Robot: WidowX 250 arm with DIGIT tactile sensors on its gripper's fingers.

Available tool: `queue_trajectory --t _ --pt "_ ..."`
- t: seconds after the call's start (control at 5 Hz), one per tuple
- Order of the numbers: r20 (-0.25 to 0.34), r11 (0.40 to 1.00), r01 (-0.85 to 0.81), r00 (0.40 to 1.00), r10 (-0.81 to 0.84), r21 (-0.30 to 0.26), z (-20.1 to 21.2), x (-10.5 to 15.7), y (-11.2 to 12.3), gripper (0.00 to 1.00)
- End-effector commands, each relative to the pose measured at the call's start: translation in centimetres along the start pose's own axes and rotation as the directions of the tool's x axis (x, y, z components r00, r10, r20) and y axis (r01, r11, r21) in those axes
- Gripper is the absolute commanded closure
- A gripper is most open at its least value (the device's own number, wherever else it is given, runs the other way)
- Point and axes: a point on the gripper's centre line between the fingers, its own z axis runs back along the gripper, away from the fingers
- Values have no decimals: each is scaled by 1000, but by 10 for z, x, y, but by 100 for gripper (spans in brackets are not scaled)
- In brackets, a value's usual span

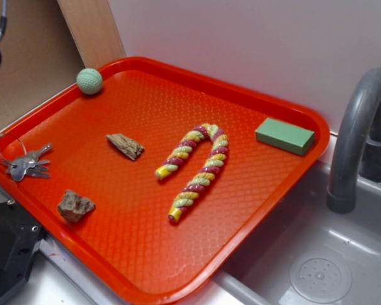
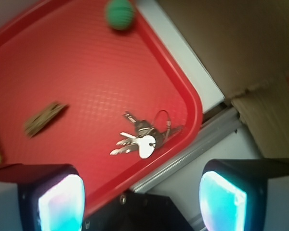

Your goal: Grab the silver keys.

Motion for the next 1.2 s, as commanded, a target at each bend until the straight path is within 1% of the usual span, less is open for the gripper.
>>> queue_trajectory --t 0.0,0.6,0.8,1.0 --pt "32 994 -105 994 106 -29 -17 3 16 0" --pt "32 994 -105 994 106 -29 -17 3 16 0" --pt "10 992 -127 992 127 -7 -51 5 20 0" --pt "-14 994 -111 994 110 -15 -76 9 21 0"
